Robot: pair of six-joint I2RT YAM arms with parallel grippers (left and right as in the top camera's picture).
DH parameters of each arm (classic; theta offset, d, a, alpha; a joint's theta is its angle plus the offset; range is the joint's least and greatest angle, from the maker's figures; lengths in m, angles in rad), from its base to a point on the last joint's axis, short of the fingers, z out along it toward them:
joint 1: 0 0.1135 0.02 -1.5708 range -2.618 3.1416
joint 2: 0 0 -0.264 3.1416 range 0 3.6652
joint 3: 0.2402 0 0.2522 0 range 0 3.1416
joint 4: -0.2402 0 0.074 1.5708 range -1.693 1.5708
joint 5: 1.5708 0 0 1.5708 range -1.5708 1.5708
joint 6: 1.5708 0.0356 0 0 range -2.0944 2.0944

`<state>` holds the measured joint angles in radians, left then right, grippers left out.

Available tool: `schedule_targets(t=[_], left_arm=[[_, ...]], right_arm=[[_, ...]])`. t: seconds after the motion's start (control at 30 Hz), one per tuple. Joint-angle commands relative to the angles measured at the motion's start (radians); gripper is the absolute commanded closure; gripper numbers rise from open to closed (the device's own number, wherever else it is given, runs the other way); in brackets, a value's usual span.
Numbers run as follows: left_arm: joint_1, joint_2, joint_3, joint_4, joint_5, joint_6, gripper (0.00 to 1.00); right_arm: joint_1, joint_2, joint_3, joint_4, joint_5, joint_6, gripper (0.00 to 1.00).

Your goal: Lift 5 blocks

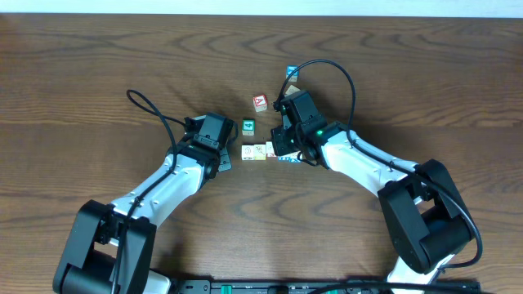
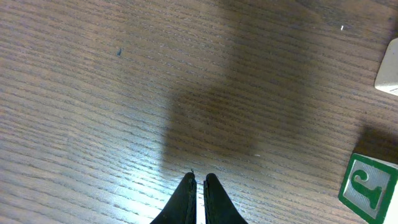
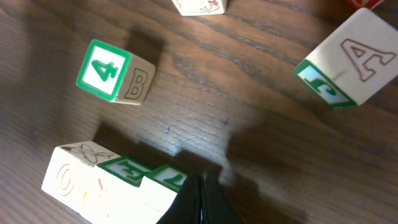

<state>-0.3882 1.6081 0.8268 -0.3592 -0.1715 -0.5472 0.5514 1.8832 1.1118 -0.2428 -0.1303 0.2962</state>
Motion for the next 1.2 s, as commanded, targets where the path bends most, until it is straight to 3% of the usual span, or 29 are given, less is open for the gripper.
schedule_targets(t=[0.0, 1.17], left_arm=[[0.000, -0.001, -0.013, -0.004, -0.025, -0.005, 0.92], [0.000, -0.001, -0.013, -0.003, -0.025, -0.005, 0.92]], right_arm=[[0.013, 0.002, 0.018, -0.001, -0.030, -0.011, 0.99], [0.024, 0.002, 0.019, 0.030, -0.016, -0.040, 0.99]])
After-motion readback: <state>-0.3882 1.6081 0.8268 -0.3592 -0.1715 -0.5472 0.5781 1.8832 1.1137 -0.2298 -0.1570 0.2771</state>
